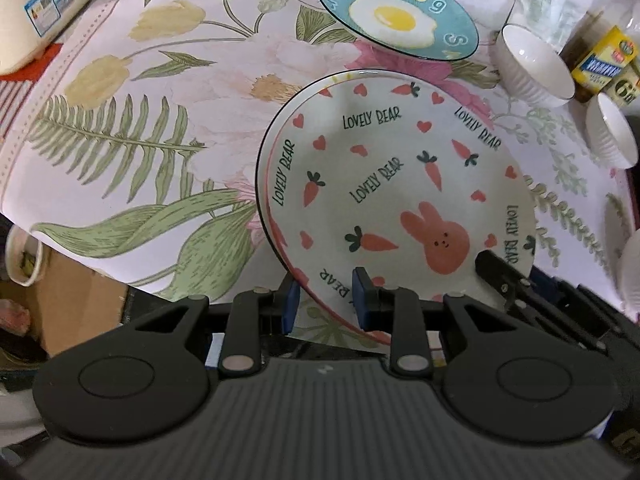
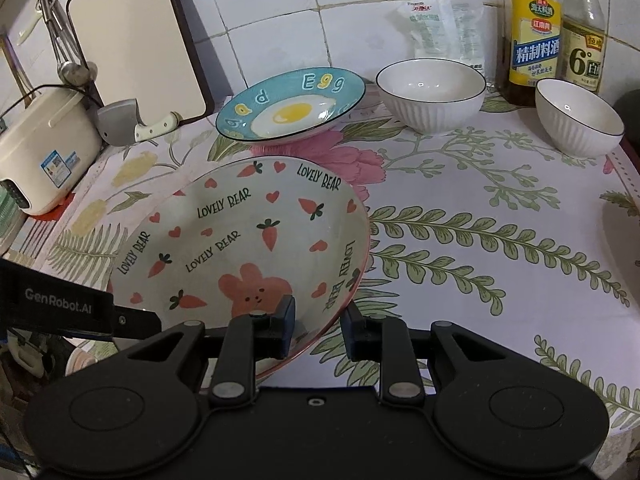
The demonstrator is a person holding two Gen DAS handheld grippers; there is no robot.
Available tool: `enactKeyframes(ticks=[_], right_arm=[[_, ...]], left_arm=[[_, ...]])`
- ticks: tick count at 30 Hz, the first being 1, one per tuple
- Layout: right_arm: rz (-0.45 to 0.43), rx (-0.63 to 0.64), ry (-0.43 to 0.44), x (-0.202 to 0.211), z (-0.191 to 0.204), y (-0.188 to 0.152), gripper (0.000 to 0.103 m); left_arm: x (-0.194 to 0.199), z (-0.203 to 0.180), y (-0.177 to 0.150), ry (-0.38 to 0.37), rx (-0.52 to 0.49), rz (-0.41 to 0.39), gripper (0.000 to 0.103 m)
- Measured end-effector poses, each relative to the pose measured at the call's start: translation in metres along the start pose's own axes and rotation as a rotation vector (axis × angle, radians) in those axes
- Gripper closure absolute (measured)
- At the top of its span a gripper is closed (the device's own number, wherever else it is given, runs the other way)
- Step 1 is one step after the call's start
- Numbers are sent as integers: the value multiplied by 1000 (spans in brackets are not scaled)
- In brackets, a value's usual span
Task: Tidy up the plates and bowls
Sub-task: 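Open the left gripper and withdraw from the stacked plates, then reach the left gripper to the blue Egg plate and close on its rim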
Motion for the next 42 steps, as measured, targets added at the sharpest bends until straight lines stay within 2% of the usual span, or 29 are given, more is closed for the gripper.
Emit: enactKeyframes(ticks=[4,11,15,22,25,28,30,38,42], right_arm=[[-12,41,-28,-2,4,-1,74],[-23,65,-39,-1,4,0,74],[-77,121,-58,16,4,3,74],[-200,174,46,72,8,21,71],[-192,69,113,97,7,39,69],[-209,30,177,119,11,56,62],[-230,47,206,130,17,64,53],[-353,162,271,129,32,83,35],[-377,182,279,105,35,90,34]], left_arm=[[0,1,1,29,-18,-10,77],[9,2,2,17,-25,-36,79],[25,5,2,23,-45,-63,79],[63,11,5,14,-110,-128,75],[79,13,11,13,-140,-148,72],[95,16,21,6,-154,-186,67],[106,18,30,2,-174,-215,62],[120,29,69,-2,-240,-348,50],[106,34,91,36,-292,-395,42]])
Point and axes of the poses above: each gripper's, at about its wrist camera, not at the fingertips, and x roughly against the way its jaws point, z to its left, y to its top, the point moved 8 cm from there along -x, roughly the way its jaws point, and after that the axes turned 13 degrees about -x, right-handed, at the moved point
